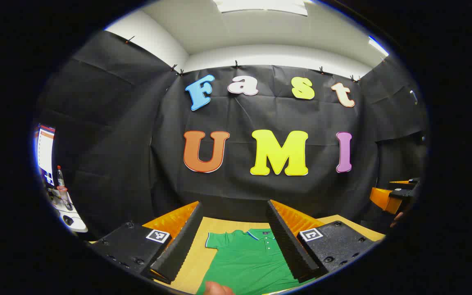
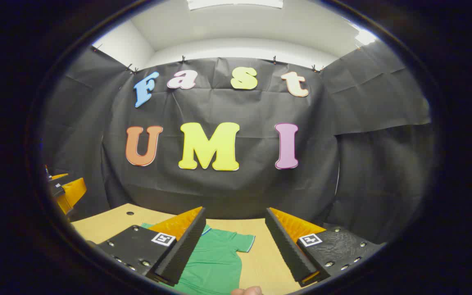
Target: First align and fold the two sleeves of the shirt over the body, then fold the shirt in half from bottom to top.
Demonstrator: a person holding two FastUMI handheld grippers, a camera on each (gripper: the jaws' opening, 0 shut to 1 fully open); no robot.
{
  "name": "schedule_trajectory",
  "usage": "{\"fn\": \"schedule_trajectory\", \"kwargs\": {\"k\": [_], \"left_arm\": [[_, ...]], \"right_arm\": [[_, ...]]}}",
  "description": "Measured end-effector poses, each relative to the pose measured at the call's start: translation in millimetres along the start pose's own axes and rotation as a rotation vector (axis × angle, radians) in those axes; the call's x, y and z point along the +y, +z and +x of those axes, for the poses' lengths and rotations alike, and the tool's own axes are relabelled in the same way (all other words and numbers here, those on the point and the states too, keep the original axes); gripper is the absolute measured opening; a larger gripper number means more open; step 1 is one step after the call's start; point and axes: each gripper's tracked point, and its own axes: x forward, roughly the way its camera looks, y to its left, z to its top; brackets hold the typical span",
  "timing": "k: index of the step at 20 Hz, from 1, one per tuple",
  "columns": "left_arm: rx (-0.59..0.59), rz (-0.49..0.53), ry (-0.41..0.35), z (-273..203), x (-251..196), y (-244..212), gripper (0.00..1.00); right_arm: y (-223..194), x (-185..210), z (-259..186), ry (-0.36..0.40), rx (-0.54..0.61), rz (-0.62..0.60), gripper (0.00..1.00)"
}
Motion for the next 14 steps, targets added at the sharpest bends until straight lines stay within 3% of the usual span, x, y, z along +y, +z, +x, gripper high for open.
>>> {"fn": "schedule_trajectory", "kwargs": {"k": [3, 11, 14], "left_arm": [[-0.021, 0.002, -0.013, 16.5, -4.5, -1.5, 0.99], [0.059, 0.033, -0.031, 37.1, -16.8, -37.1, 0.96], [0.061, 0.045, -0.018, 43.9, -14.4, -39.6, 0.99]], "right_arm": [[-3.7, 0.9, 12.5, -0.002, -0.008, -0.008, 0.94], [-32.1, 9.3, 45.3, 0.022, 0.068, -0.031, 0.94], [-39.7, 11.6, 60.7, 0.046, 0.095, -0.047, 0.94]]}}
